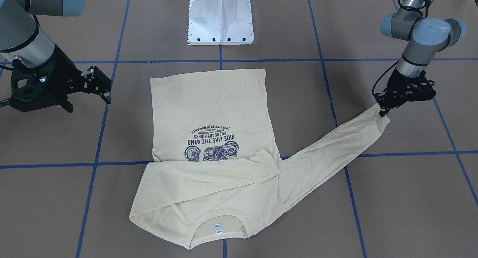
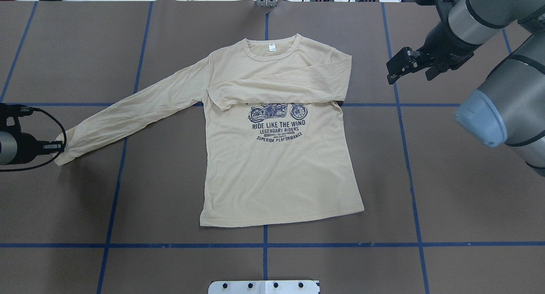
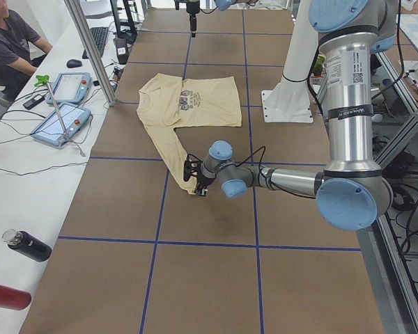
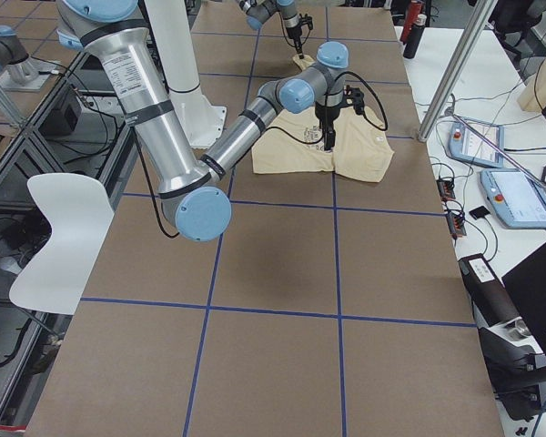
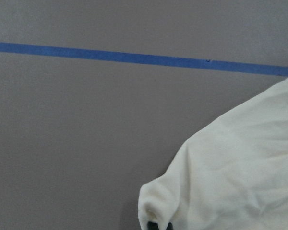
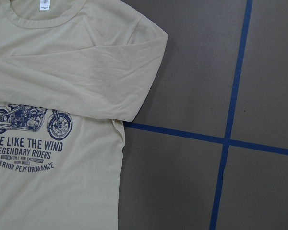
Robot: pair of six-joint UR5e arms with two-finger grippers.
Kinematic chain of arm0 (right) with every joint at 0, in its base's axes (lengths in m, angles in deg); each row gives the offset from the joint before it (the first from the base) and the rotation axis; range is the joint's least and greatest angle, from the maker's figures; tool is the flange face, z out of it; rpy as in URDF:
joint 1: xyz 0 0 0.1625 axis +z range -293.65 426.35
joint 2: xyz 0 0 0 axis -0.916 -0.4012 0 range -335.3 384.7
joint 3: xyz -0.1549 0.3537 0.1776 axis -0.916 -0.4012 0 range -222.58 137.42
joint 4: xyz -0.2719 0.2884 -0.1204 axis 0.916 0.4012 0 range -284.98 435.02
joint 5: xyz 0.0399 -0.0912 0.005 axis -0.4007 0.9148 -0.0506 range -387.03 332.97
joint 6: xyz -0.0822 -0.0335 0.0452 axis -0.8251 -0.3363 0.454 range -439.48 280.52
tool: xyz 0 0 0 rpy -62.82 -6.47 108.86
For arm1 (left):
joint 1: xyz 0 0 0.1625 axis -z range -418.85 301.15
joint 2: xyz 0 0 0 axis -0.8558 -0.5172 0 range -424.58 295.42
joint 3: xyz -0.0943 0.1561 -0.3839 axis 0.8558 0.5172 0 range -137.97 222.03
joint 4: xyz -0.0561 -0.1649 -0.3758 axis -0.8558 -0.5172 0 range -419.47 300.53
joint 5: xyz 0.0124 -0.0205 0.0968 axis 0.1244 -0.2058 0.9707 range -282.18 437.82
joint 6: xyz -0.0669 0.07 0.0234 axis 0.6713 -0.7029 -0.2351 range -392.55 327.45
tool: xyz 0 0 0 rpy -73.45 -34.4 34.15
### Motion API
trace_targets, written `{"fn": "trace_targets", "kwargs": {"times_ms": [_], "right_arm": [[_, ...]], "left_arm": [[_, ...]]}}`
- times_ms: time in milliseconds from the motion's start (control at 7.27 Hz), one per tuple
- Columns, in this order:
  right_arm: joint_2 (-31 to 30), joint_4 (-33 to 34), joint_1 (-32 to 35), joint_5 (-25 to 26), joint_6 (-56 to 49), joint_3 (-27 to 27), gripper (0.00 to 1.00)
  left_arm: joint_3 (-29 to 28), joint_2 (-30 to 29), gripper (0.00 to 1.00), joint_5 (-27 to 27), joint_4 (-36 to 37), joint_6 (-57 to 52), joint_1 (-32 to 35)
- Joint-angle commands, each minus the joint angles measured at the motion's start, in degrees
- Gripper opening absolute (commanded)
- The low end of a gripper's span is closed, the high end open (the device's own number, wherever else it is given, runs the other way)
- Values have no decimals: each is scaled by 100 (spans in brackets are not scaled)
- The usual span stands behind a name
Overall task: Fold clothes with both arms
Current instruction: 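Withdraw the right gripper while the left gripper reaches to the other sleeve cuff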
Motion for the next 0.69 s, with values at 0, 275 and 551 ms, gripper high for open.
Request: {"fn": "trace_targets", "kwargs": {"times_ms": [0, 275, 551], "right_arm": [[-276, 9, 15, -1, -7, 173, 100], [-444, 287, 33, 86, -7, 218, 100], [-549, 745, 112, 121, -287, 297, 100]], "left_arm": [[672, 64, 0, -851, 45, 7, 68], [877, -110, 0, -1564, 45, -20, 496], [869, -646, 0, -2836, 115, -11, 1391]]}}
